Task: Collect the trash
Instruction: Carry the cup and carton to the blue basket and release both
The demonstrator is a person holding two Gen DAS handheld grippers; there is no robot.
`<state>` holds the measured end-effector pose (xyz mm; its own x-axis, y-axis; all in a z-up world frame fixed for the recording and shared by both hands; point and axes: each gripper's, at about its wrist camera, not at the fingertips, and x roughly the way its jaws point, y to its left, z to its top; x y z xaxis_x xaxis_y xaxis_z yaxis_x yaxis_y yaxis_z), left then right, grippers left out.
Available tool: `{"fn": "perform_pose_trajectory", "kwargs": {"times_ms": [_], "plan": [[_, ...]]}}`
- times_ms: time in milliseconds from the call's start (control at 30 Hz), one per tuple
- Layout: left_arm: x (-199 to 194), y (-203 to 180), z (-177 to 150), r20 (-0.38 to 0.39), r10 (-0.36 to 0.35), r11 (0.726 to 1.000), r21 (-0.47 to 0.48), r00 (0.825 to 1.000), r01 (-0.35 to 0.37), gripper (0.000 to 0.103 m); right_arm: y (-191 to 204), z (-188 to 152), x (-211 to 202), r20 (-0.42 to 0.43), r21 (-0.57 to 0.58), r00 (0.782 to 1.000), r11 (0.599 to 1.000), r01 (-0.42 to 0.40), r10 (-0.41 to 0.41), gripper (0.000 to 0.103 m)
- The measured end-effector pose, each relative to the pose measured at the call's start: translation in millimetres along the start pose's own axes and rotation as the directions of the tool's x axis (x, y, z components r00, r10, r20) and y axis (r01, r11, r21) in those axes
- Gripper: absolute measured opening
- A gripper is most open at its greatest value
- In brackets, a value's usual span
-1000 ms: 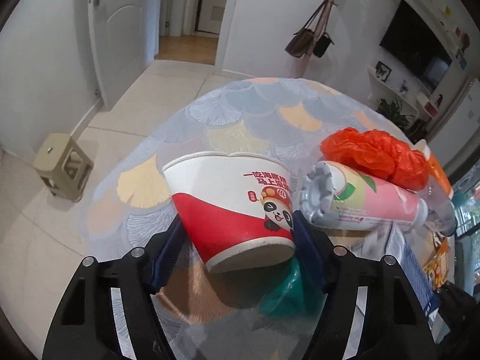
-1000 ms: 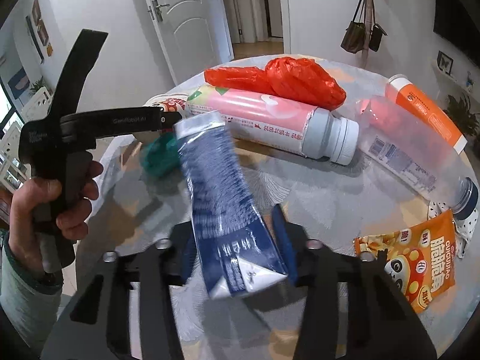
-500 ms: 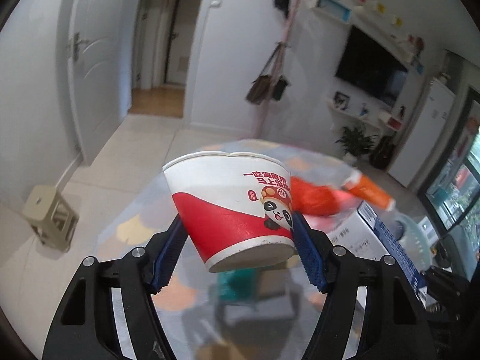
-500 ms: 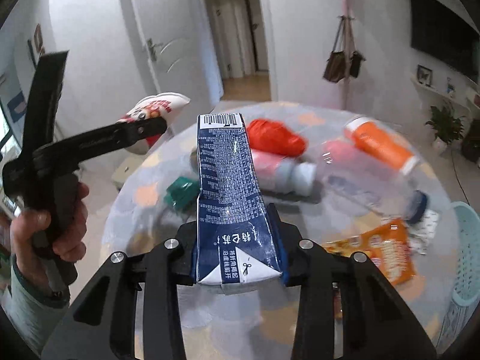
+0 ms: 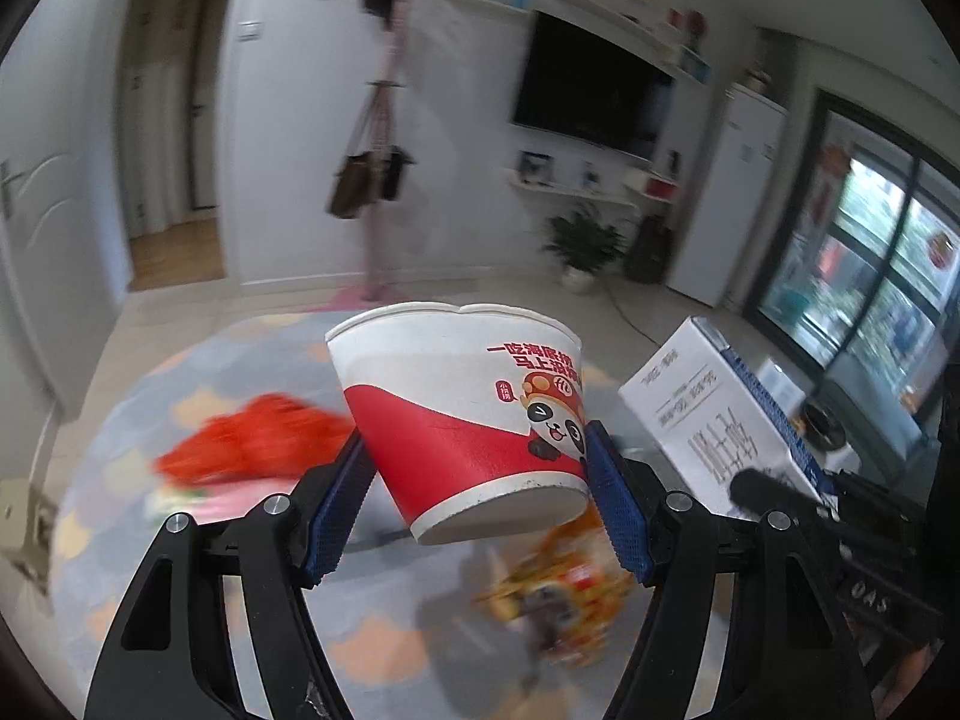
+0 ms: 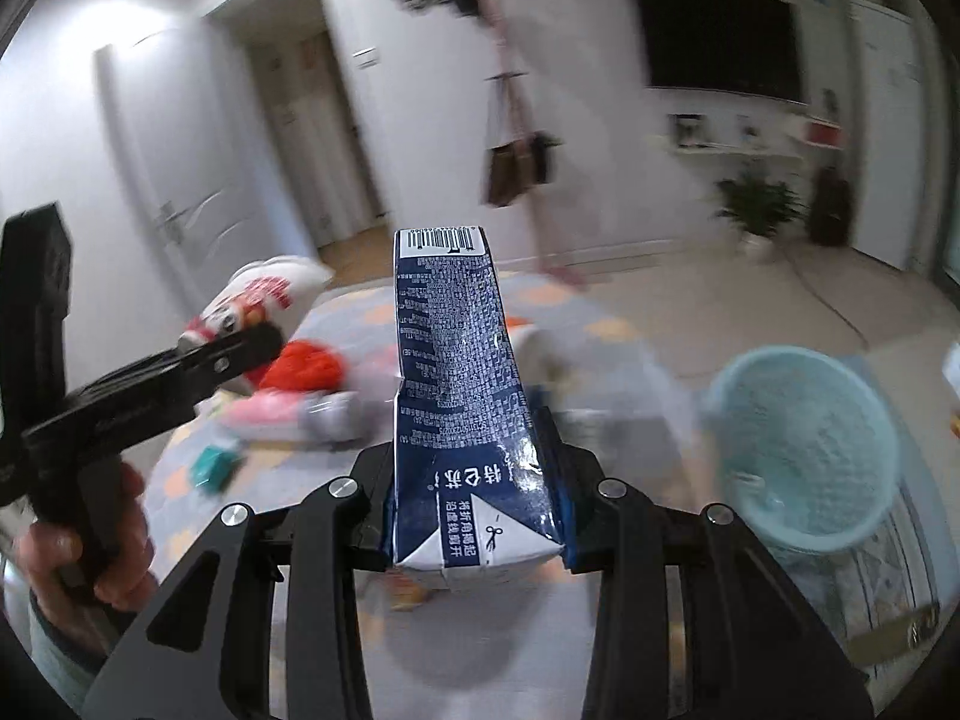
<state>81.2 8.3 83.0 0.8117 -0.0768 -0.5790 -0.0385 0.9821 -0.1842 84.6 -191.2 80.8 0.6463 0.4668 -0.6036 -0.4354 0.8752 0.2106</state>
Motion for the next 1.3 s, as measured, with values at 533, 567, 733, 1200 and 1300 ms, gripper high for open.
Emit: {"fn": "perform_pose_trajectory", "kwargs": {"times_ms": [533,567,733,1200,1300], "plan": [[159,-182,2,-0.244,-0.142,0.957,0.213,0.959,0.196,0.068,-238,-40,26,-0.161,0.435,0.932,0.824,0.362,-0.325,0.034],[170,-187,0,-0.263,-0.144,0.955,0.214,0.954,0.203,0.068,-246,-46,27,-0.171,0.450,0.933,0.817,0.361,-0.318,0.034],[205,-209,-14,-0.323,-0.117,0.945,0.254,0.939,0.205,0.069,-278,-62,49,-0.245,0.471,0.913,0.783,0.406,-0.325,0.034],[158,-188,-7,-0.276,-0.177,0.954,0.187,0.945,0.234,0.073,-257,-55,36,-0.210,0.473,0.927,0.797,0.375,-0.312,0.040],[133,-177,-4,-0.241,-0.196,0.957,0.166,0.950,0.240,0.073,-236,-48,27,-0.186,0.445,0.934,0.821,0.358,-0.306,0.040]]}}
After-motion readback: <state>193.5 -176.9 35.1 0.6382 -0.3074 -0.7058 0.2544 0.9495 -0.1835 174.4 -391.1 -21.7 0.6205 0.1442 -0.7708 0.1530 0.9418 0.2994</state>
